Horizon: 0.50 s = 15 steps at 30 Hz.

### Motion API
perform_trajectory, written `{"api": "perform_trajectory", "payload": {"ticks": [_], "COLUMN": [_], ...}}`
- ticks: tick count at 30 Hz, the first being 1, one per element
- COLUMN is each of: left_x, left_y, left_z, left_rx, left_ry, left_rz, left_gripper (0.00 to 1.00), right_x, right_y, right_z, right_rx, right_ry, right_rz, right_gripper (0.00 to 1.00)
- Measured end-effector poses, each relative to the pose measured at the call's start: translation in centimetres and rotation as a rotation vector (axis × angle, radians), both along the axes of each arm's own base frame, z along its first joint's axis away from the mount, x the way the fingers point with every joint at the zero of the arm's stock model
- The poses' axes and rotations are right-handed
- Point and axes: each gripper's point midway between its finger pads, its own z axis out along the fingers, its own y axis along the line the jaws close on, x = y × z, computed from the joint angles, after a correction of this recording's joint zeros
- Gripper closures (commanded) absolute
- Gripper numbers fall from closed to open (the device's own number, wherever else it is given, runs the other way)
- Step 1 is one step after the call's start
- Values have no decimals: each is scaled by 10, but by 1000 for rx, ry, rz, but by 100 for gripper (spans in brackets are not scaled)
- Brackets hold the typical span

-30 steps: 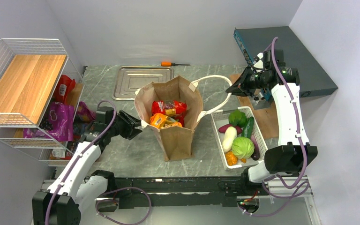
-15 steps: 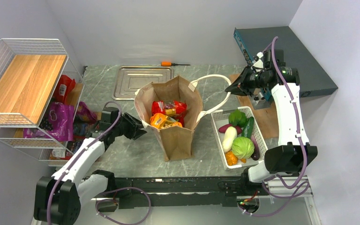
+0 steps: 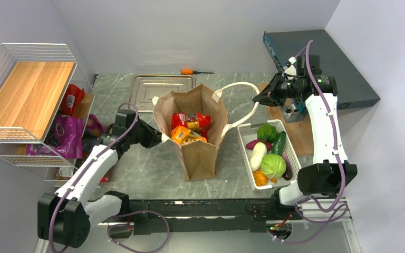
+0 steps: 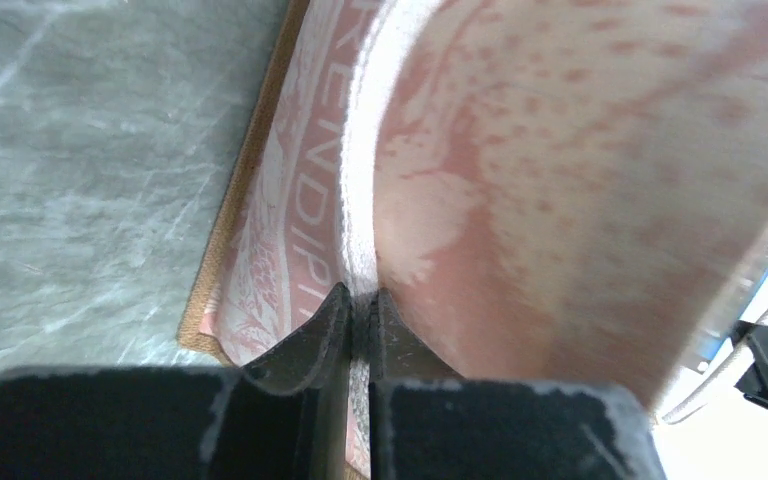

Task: Place the food into the grocery bag and tie it
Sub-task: Adjust the grocery bag at the center of the board.

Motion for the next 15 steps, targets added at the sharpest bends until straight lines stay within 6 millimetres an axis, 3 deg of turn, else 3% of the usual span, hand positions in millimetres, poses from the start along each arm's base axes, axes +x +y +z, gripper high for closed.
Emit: {"api": "perform_trajectory", "payload": {"ticks": [5,15], "left_x": [5,4], "left_y": [16,66], "left_z": [39,131], "left_rx": [127,433], "left_ry": [-60,-268], "left_rz": [0,26], "left_gripper": [100,100], "right_x": [2,8], "right_y": [3,11], "right_z": [9,27], "right_rx": [17,85], "right_ry": [-26,-75], "right_rz": [7,20], "right_gripper": [100,100]}}
